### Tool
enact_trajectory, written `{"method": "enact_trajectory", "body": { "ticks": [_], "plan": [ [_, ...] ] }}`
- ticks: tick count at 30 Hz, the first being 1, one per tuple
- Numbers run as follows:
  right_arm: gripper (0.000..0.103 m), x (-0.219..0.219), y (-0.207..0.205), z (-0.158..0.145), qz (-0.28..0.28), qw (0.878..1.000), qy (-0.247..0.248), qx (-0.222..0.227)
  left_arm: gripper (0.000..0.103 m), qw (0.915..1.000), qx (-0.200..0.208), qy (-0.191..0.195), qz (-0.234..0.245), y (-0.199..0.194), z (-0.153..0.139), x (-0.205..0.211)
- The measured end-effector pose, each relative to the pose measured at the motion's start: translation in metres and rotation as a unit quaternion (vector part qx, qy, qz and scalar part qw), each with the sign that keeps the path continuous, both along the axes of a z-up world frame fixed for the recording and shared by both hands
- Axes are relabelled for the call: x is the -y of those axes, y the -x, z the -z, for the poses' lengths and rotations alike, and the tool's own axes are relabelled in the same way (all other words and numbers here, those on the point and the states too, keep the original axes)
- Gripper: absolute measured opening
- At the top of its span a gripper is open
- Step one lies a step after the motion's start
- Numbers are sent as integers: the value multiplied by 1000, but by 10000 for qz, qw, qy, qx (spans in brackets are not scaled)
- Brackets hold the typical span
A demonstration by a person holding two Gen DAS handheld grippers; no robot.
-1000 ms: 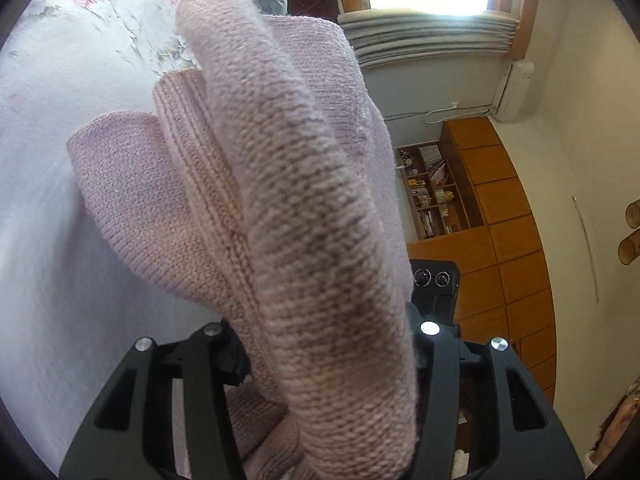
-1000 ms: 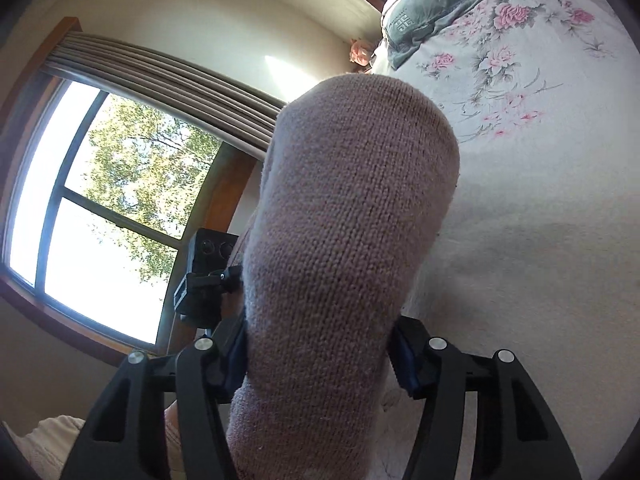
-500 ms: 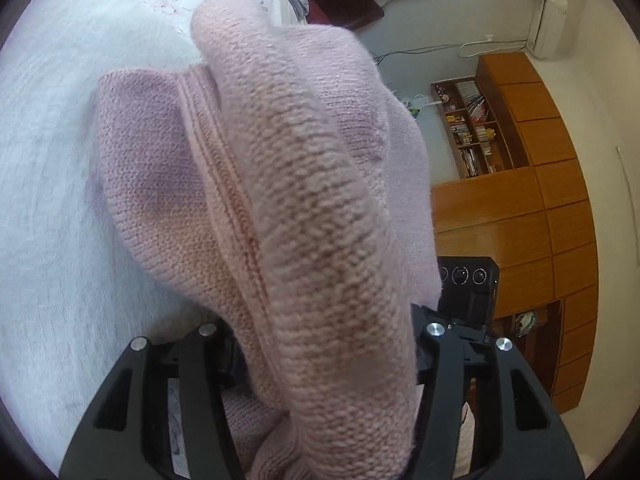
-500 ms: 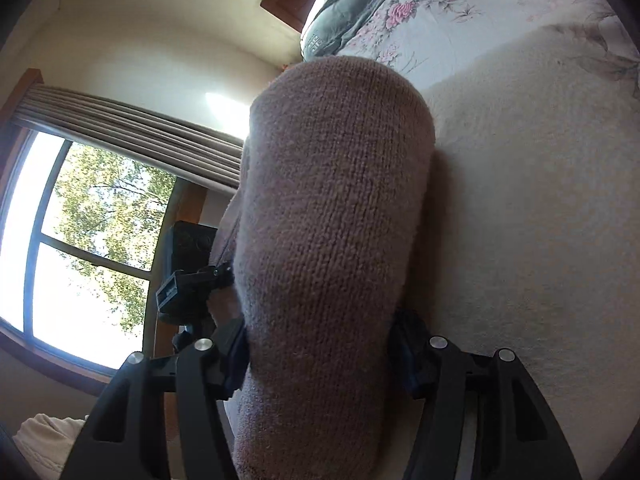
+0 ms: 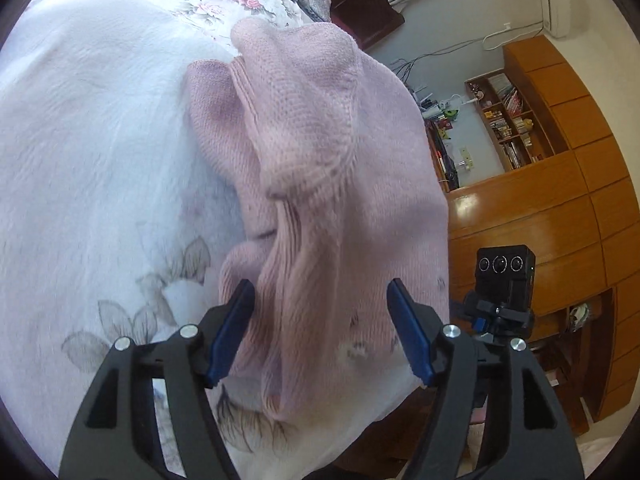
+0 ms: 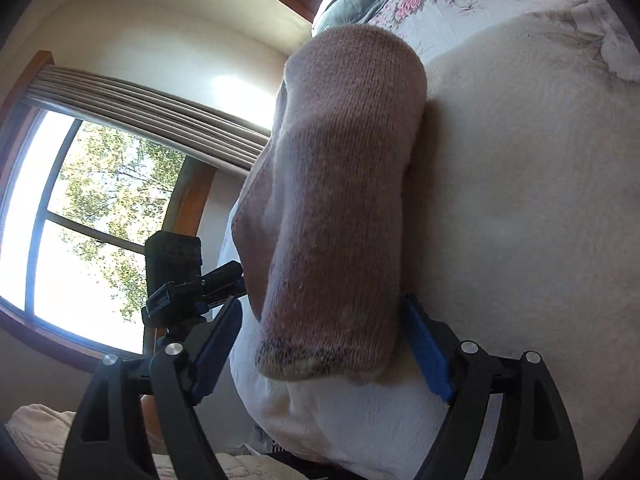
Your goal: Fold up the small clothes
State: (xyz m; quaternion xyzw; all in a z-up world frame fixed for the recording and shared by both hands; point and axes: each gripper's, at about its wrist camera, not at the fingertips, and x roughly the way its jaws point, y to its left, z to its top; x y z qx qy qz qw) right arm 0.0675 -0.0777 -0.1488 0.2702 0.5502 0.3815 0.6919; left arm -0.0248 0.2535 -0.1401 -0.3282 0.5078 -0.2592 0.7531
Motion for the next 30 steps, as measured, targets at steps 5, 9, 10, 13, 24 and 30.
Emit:
{"method": "enact_trajectory", "body": {
  "ticks": [5, 9, 10, 13, 24, 30],
  "plan": [
    [67, -10, 11, 7, -40, 10000, 15, 8, 67, 9987, -278, -352, -256, 5, 12, 1],
    [40, -15, 13, -3, -127, 9990, 418, 108, 61, 9981, -320, -440, -299, 8, 15, -12],
    [39, -14, 14, -6, -174, 9976, 652, 148, 61, 9979, -288, -512, -261, 7, 16, -14],
    [37, -20, 11, -7, -310, 9923, 1177, 251, 61, 9969, -197, -747, -145, 9, 15, -15],
    [84, -31, 35, -38, -41, 9730, 2072, 1019, 62, 9913, -223, -1202, -489, 23, -3, -25],
    [99, -49, 53, -66, 308, 9428, 3015, 1388, 70, 9816, -105, -1743, -767, 45, -34, -25]
  ]
}}
